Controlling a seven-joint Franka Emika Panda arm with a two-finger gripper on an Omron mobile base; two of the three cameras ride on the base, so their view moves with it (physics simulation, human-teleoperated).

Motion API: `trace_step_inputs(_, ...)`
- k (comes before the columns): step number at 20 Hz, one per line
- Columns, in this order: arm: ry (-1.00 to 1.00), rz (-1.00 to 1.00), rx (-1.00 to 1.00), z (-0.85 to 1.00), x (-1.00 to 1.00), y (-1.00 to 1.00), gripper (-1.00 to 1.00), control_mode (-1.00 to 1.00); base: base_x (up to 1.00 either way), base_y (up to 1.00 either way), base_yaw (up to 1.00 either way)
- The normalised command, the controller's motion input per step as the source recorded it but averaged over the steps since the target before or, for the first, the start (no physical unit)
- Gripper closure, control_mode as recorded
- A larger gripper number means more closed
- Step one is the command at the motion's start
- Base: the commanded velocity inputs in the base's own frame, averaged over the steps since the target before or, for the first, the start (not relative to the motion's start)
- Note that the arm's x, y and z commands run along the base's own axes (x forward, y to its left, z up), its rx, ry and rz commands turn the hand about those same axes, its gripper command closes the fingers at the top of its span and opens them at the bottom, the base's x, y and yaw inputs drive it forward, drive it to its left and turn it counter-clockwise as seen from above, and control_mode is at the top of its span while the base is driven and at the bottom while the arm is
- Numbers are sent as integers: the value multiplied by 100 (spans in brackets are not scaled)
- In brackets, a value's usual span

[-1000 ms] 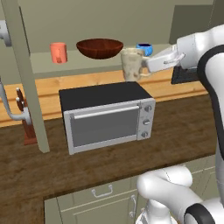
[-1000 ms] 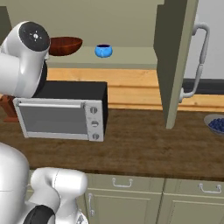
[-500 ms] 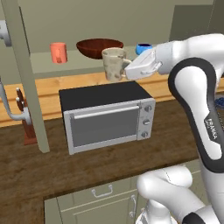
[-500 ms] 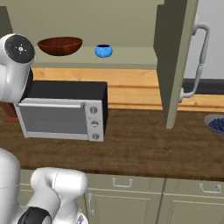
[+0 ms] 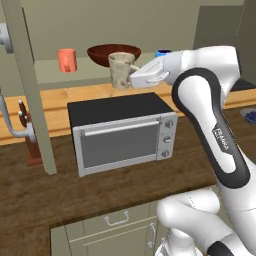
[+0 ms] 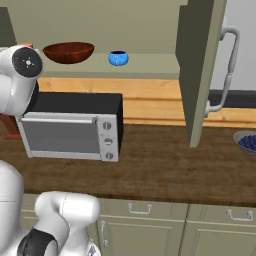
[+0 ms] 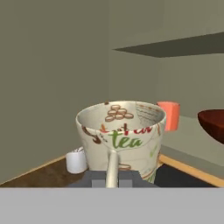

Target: Gather all objects into one cabinet and sort the glasses and bowls to opposite sides.

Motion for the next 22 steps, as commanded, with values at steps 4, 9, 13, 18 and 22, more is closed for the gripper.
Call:
trace_step_inputs(4, 0, -9, 13, 0, 77, 0, 100, -100, 0, 0, 0)
trace_step_inputs(9, 4, -10, 8, 0, 80, 0, 100, -100, 0, 0, 0)
trace_step_inputs(13, 8, -2, 1, 0, 30, 0, 100, -100, 0, 0, 0)
trace_step_inputs(18, 0, 0, 1, 0, 61, 14, 100, -100, 0, 0, 0)
trace_step_inputs(22, 1, 1, 0, -9, 32, 58, 100, -100, 0, 0, 0)
